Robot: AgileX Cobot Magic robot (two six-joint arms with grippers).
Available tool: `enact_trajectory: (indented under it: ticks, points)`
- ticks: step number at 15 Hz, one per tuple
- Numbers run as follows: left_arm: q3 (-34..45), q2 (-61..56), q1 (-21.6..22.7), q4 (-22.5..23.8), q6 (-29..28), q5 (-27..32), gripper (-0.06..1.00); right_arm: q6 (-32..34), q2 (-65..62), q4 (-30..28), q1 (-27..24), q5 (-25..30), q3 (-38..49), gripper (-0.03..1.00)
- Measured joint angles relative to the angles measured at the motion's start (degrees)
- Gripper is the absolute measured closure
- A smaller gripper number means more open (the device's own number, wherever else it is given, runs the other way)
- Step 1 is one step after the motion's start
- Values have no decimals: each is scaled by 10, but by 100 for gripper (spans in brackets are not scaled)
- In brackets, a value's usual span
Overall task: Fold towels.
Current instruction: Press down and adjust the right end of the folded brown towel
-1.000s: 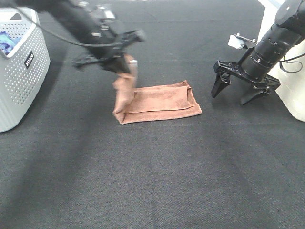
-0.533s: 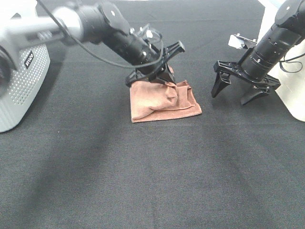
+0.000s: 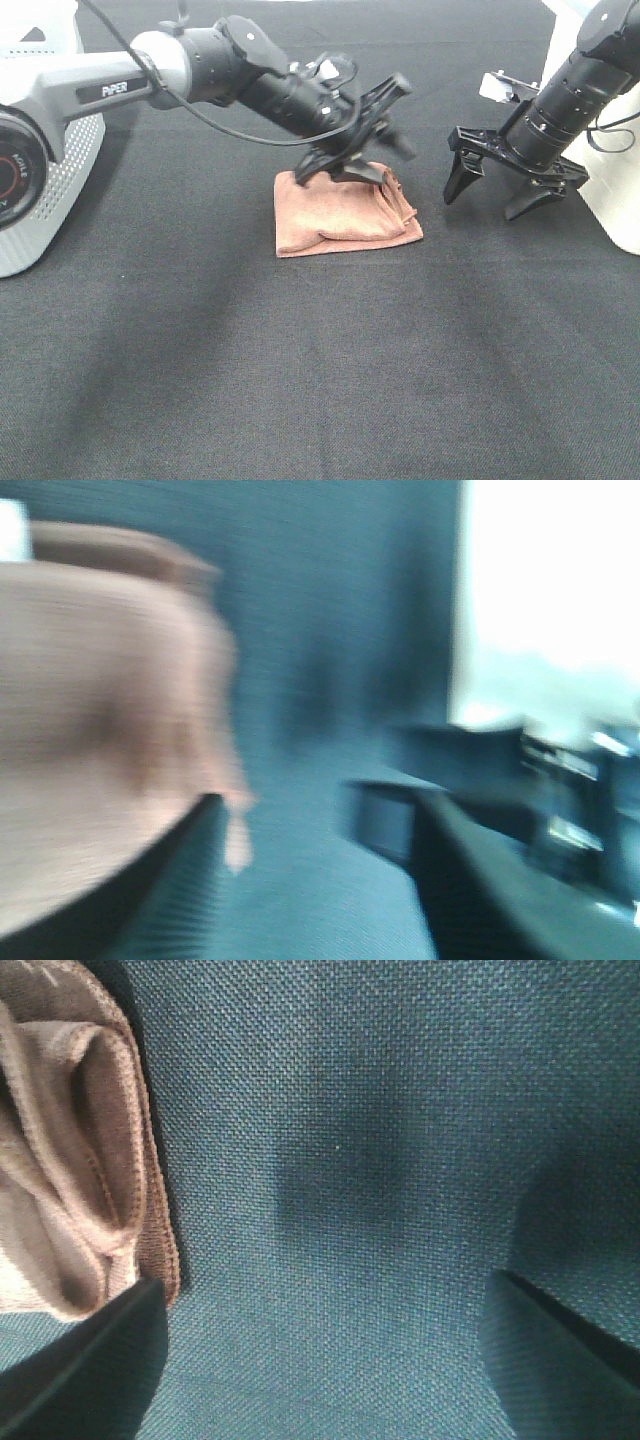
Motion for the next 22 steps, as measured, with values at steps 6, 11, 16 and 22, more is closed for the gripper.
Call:
enact_trajectory:
  ticks: [6, 11, 16, 22]
  points:
    - [0, -26, 69, 21, 125, 37, 37, -91, -30, 144, 0, 11, 0, 17]
    - [-3, -59, 127, 164, 119, 118, 37, -248, -4, 377, 44, 49, 0, 18]
    - [-3, -61, 127, 195, 113, 154, 37, -265, 66, 393, 100, 14, -57, 19]
    - [-3, -61, 127, 198, 105, 156, 37, -206, 107, 328, 63, -1, -73, 20]
